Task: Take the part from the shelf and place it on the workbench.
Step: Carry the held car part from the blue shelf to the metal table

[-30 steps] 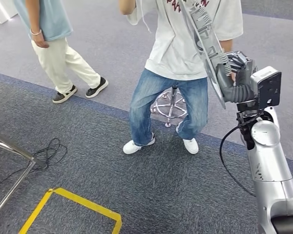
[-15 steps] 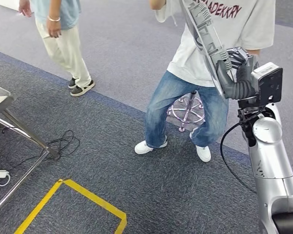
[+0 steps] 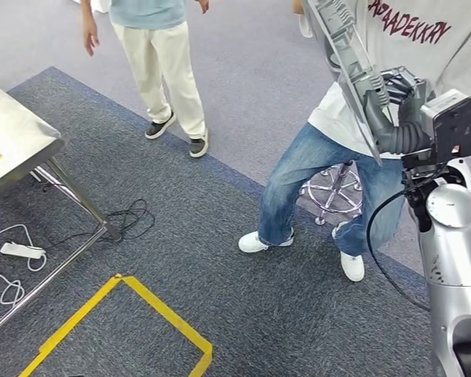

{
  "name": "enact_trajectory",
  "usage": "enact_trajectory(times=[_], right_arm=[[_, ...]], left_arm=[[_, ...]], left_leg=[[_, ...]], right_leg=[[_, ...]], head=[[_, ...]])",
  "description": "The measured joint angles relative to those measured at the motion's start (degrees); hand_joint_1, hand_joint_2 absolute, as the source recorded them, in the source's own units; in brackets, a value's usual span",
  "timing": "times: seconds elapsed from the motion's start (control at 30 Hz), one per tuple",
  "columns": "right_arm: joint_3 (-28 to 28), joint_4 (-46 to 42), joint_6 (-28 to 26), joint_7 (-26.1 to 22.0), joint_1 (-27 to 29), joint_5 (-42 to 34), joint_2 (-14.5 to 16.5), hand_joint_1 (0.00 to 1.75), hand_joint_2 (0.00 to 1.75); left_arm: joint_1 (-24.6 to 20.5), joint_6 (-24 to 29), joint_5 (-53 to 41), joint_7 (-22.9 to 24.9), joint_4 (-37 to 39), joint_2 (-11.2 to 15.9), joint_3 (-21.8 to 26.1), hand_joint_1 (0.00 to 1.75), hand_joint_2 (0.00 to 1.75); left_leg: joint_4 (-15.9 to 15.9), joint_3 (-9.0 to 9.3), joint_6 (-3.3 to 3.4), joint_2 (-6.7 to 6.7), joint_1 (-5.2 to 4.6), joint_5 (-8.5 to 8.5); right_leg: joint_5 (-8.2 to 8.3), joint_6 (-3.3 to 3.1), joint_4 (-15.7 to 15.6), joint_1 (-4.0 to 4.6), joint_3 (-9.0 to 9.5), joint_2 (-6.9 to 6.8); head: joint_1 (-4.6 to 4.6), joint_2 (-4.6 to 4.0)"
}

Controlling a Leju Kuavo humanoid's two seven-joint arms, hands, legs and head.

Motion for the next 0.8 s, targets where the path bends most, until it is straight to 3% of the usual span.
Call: enact_trajectory(times=[0.03,0.1,0.17,0.2,0.23,0.33,0.4,0.47,0.53,0.6,0.67,0.7,0.73,0.8], right_arm=[[-0.01,-0.10,0.00,0.06,-0.10,0.00,-0.05,1.75,1.75],[-0.02,-0.27,0.00,0.18,-0.22,0.03,-0.24,1.75,1.75],[0.02,-0.32,0.01,0.27,-0.32,0.02,-0.35,1.75,1.75],[0.07,-0.32,0.01,0.34,-0.34,0.02,-0.35,1.75,1.75],[0.12,-0.32,0.01,0.41,-0.33,0.03,-0.35,1.75,1.75],[0.26,-0.33,0.01,0.58,-0.39,0.12,-0.35,1.75,1.75],[0.31,-0.34,-0.02,0.68,-0.46,0.24,-0.36,1.75,1.75],[0.43,-0.37,-0.04,0.82,-0.50,0.33,-0.36,1.75,1.75],[0.56,-0.44,-0.05,0.98,-0.53,0.38,-0.42,1.75,1.75],[0.60,-0.46,-0.07,1.05,-0.56,0.47,-0.58,1.75,1.75],[0.61,-0.44,-0.08,1.05,-0.51,0.53,-0.74,1.75,1.75],[0.61,-0.43,-0.08,1.05,-0.46,0.55,-0.78,1.75,1.75],[0.61,-0.42,-0.08,1.05,-0.45,0.56,-0.81,1.75,1.75],[0.61,-0.40,-0.08,1.09,-0.45,0.59,-0.89,1.75,1.75]], left_arm=[[-0.02,0.00,-0.01,0.00,0.01,-0.01,0.02,0.00,1.75],[-0.20,-0.01,-0.02,-0.01,0.02,-0.08,0.03,0.00,1.75],[-0.28,-0.05,-0.02,-0.02,0.02,-0.11,0.03,0.00,1.75],[-0.26,-0.08,-0.03,-0.02,0.02,-0.13,0.04,0.00,1.75],[-0.23,-0.10,-0.03,-0.02,0.02,-0.13,0.05,0.00,1.75],[-0.26,-0.10,-0.11,-0.04,0.02,-0.05,0.12,0.00,1.75],[-0.37,-0.10,-0.24,-0.07,0.01,0.02,0.28,0.00,1.75],[-0.34,-0.09,-0.32,-0.09,-0.01,0.07,0.46,0.00,1.75],[-0.23,-0.07,-0.37,-0.09,-0.01,0.05,0.54,0.00,1.75],[-0.39,-0.05,-0.44,-0.06,-0.01,0.01,0.58,0.00,1.75],[-0.57,-0.04,-0.56,-0.02,-0.01,0.02,0.69,0.00,1.75],[-0.58,-0.04,-0.62,-0.01,-0.01,0.01,0.75,0.00,1.75],[-0.56,-0.04,-0.71,0.00,-0.01,-0.02,0.80,0.00,1.75],[-0.51,-0.03,-0.91,0.02,-0.01,-0.10,0.85,0.00,1.75]], left_leg=[[1.27,-0.54,-0.33,1.16,-0.04,-0.85],[7.27,-3.23,-0.94,3.91,0.01,-3.95],[14.21,-6.60,-1.25,4.78,0.28,-6.47],[15.43,-7.26,-1.29,4.88,0.36,-6.33],[14.37,-6.83,-1.22,4.97,0.39,-5.08],[3.50,-1.71,-0.20,6.85,-0.17,0.43],[-0.27,0.00,0.51,8.06,-0.78,0.98],[-1.05,0.29,0.94,7.45,-0.86,0.78],[-1.85,0.85,1.41,6.53,-0.55,1.01],[-2.31,1.27,1.85,5.64,-0.28,1.12],[-2.26,1.34,2.11,4.59,-0.25,0.99],[-2.21,1.40,2.13,4.01,-0.26,0.91],[-2.12,1.50,2.09,3.41,-0.23,0.78],[-1.67,1.77,1.73,2.19,-0.06,0.30]], right_leg=[[-0.01,-0.34,-0.18,-0.04,0.23,-0.60],[-0.18,-0.91,-0.39,0.03,0.60,-1.80],[-0.40,-1.13,-0.39,0.15,0.78,-2.90],[-0.52,-1.15,-0.39,0.19,0.89,-3.41],[-0.66,-1.12,-0.38,0.23,1.06,-3.91],[-1.19,-0.83,-0.46,0.47,1.79,-5.33],[-1.41,-0.42,-0.61,0.67,1.97,-6.18],[-1.59,0.16,-0.91,0.73,2.18,-7.00],[-2.51,0.60,0.07,0.58,1.84,-5.92],[-5.07,0.80,5.47,0.46,-0.96,-3.53],[-7.53,1.03,13.02,0.46,-5.40,-2.50],[-7.48,1.16,14.94,0.45,-6.89,-2.40],[-6.29,1.23,14.73,0.42,-7.34,-2.37],[-1.70,1.34,8.38,0.22,-5.09,-1.79]], head=[[-0.14,0.00],[-0.41,0.00],[-0.44,0.00],[-0.44,0.00],[-0.45,0.00],[-0.43,0.00],[-0.37,0.00],[-0.34,0.00],[-0.22,0.00],[0.05,0.00],[0.20,0.00],[0.20,0.00],[0.20,0.00],[0.20,0.00]])
